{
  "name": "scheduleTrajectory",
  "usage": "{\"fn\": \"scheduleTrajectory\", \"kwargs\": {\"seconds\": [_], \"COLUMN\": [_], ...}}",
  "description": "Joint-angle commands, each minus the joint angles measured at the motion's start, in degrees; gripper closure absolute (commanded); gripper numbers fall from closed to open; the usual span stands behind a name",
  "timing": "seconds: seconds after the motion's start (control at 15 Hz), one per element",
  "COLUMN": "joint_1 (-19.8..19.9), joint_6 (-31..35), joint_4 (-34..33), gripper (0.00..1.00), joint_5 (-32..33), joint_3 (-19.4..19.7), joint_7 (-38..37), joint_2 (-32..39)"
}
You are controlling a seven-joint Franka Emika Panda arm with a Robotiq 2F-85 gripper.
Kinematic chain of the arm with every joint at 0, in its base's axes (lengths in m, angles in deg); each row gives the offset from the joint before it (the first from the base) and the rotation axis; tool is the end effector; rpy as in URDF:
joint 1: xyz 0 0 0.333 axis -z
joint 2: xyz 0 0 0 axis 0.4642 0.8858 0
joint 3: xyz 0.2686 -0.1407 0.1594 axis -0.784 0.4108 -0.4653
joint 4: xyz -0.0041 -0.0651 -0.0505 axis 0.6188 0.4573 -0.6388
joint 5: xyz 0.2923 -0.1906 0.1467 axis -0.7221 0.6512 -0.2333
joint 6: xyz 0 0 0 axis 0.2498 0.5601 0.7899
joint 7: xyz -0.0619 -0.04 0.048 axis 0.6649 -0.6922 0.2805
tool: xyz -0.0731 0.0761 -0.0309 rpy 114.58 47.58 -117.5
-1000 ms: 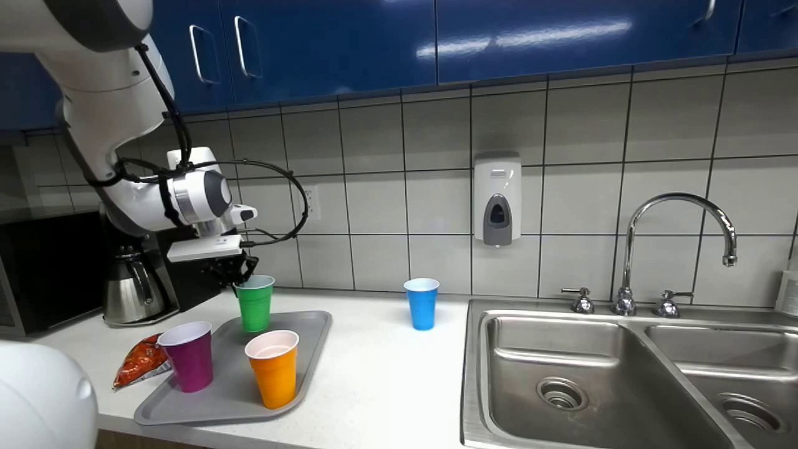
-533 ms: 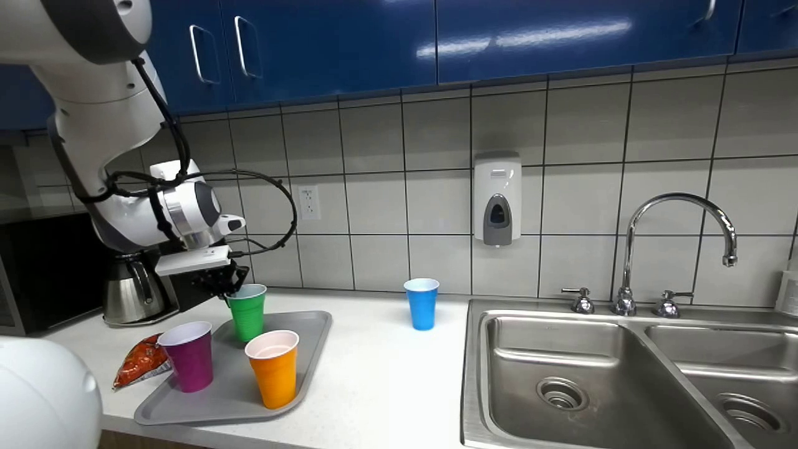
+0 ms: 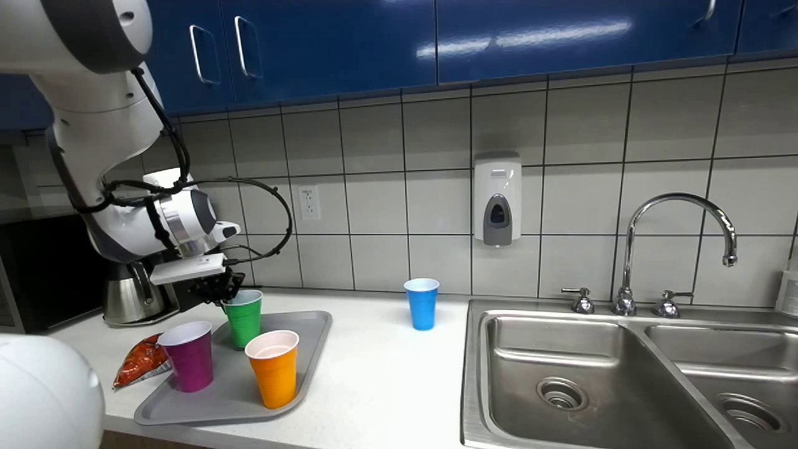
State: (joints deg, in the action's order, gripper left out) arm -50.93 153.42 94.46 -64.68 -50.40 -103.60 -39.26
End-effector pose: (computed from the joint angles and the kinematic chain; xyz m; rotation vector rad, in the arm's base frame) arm 0.5571 0.2931 0.3119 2.9606 0.6364 0.3934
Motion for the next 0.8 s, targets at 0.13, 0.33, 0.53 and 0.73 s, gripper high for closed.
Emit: {"fn": "scheduleTrajectory", "kwargs": {"seconds": [0.13, 0.33, 0.53, 0.73], "joint_1": [-1.35, -1.67, -1.76, -1.58], "joint_6": [0.63, -0.28, -0.31, -0.17], "joint_4": [0.12, 0.03, 0.11, 0.13], "gripper": [0.99, 0.64, 0.43, 0.19], "joint_5": [2.16, 2.05, 1.97, 1.79], "joint_3": [1.47, 1.73, 1.87, 1.88], "joint_7": [-2.91, -3.5, -3.65, -3.53], "joint_2": [0.08, 0.18, 0.11, -0.07]}}
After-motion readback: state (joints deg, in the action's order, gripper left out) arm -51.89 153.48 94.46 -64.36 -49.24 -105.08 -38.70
